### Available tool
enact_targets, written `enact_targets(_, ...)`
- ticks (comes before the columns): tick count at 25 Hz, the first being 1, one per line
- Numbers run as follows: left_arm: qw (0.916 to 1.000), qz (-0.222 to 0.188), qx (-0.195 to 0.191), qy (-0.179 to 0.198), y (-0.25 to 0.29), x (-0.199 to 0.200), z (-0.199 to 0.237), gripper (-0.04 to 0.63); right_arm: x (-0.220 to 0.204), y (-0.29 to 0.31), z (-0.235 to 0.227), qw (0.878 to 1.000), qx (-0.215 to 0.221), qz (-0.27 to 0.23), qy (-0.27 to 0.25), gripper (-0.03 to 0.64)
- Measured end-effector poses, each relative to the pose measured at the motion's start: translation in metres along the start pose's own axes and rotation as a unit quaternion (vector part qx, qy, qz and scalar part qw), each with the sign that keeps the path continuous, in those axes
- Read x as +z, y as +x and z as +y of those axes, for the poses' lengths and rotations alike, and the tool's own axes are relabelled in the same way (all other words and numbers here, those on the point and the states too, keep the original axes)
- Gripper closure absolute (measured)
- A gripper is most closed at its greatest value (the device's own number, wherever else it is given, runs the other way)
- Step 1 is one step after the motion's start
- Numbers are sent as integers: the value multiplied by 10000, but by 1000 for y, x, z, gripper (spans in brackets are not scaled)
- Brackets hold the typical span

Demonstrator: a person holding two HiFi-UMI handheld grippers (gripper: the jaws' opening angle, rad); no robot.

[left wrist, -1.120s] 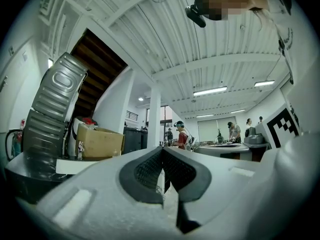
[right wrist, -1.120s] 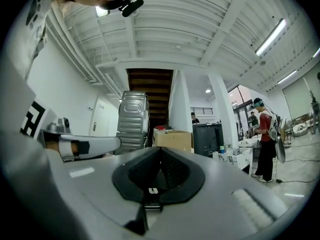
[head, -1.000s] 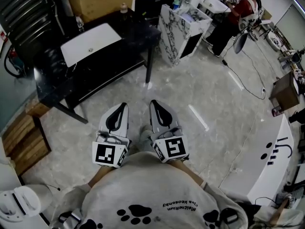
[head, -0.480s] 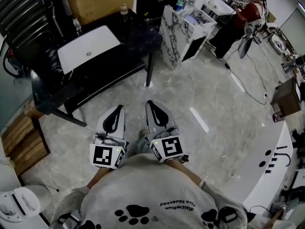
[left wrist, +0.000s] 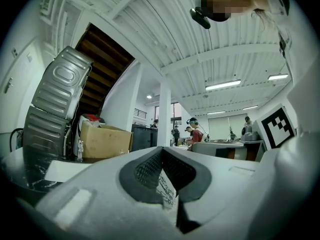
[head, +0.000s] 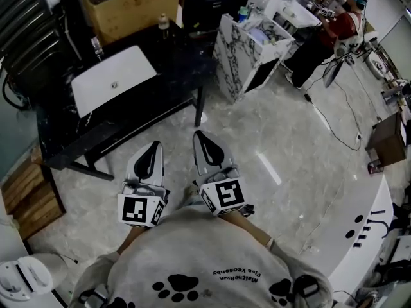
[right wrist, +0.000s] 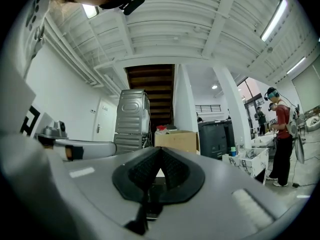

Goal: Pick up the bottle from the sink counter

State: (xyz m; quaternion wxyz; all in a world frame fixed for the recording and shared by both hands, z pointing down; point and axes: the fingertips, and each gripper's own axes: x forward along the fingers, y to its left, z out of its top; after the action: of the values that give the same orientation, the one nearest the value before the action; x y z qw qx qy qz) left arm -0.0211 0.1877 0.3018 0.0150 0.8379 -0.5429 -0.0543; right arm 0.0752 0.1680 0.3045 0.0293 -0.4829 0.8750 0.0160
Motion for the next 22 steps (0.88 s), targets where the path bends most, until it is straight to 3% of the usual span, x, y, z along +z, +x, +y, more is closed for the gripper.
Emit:
enact_targets(14, 9984, -167, 532, 89, 74, 3, 2, 597, 8, 52, -64, 9985, 513, -161, -106, 617)
enact_targets(22, 9964, -125, 828, 117, 90, -5, 2, 597, -5, 63, -81, 9971, 760, -65, 43, 617)
